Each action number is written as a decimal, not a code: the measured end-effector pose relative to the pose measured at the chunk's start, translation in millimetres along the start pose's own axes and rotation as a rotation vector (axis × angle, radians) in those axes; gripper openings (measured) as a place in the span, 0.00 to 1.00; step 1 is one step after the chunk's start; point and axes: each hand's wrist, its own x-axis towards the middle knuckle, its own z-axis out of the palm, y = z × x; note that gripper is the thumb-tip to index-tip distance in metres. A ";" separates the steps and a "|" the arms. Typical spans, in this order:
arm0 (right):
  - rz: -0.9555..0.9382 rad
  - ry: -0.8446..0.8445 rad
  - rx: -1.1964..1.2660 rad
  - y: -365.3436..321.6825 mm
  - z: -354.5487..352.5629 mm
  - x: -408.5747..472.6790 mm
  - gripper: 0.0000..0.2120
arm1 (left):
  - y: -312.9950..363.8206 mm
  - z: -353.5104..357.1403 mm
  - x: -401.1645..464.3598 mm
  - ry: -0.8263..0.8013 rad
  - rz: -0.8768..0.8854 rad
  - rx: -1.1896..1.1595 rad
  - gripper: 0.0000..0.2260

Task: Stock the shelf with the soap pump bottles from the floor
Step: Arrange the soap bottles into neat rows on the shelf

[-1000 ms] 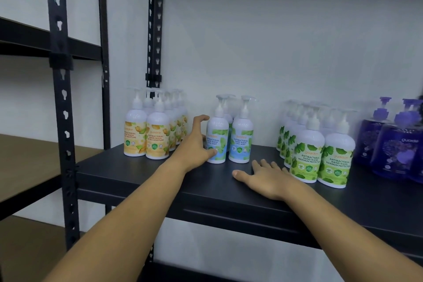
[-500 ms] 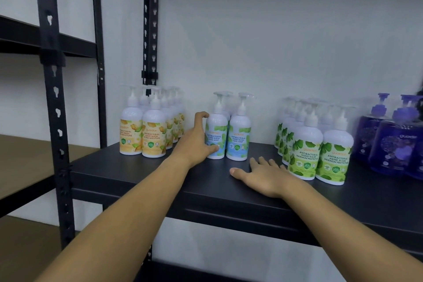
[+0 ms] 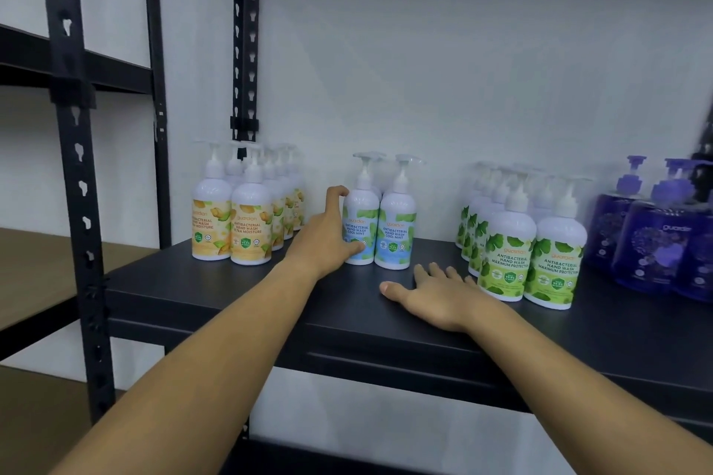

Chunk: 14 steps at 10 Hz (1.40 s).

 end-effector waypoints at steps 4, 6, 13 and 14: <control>-0.001 0.003 -0.010 0.0 0.1 -0.1 0.46 | -1.7 2.0 1.0 -0.013 -0.014 -0.016 0.35; -0.004 0.008 -0.011 0.0 0.6 0.0 0.46 | -0.7 1.8 -1.0 -0.010 -0.020 -0.010 0.35; -0.080 0.127 0.082 3.9 -5.5 -7.6 0.35 | 18.0 -20.3 -47.7 -0.085 -0.178 0.109 0.26; -0.133 0.099 0.060 7.8 -16.2 -23.4 0.30 | 28.0 -27.4 -61.3 -0.172 -0.187 0.170 0.26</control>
